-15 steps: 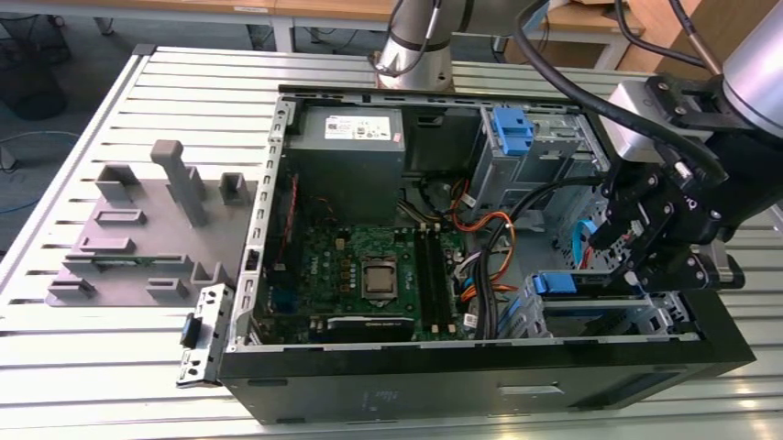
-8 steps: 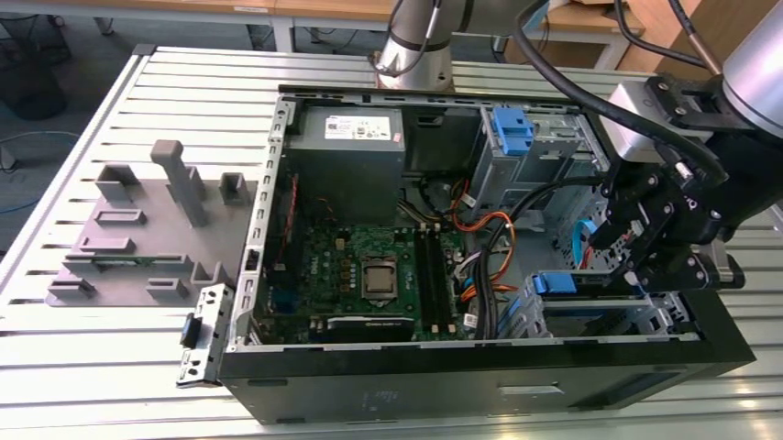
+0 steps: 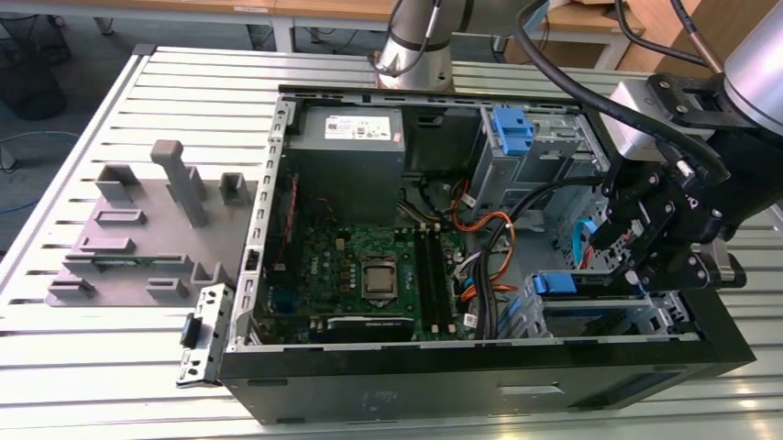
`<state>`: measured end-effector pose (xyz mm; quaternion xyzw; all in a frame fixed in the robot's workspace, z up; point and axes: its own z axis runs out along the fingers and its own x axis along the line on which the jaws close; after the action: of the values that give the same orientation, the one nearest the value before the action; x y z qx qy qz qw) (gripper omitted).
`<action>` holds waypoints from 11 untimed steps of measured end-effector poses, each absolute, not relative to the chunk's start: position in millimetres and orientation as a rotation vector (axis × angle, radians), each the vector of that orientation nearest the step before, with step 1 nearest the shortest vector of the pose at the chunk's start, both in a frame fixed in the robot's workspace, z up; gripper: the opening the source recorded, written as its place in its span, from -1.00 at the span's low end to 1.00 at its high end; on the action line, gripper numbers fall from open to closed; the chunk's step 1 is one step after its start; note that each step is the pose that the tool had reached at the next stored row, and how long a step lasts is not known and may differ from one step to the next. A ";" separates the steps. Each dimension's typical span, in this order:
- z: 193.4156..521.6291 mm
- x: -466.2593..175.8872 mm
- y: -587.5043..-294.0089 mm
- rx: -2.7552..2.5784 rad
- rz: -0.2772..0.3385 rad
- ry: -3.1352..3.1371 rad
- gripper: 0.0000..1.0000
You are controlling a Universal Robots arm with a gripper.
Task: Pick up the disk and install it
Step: 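Insert the first disk wire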
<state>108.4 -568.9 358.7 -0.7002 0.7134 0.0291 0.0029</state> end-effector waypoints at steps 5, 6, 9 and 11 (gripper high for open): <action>360.5 108.4 -568.9 -2.196 0.091 2.237 -0.04; 360.9 108.4 -568.9 -2.196 0.091 2.237 -0.04; 362.5 108.4 -568.9 -2.196 0.091 2.237 -0.04; 363.6 108.4 -568.9 -2.196 0.091 2.237 -0.04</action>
<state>108.4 -568.9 363.6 -0.7002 0.7134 0.0291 0.0029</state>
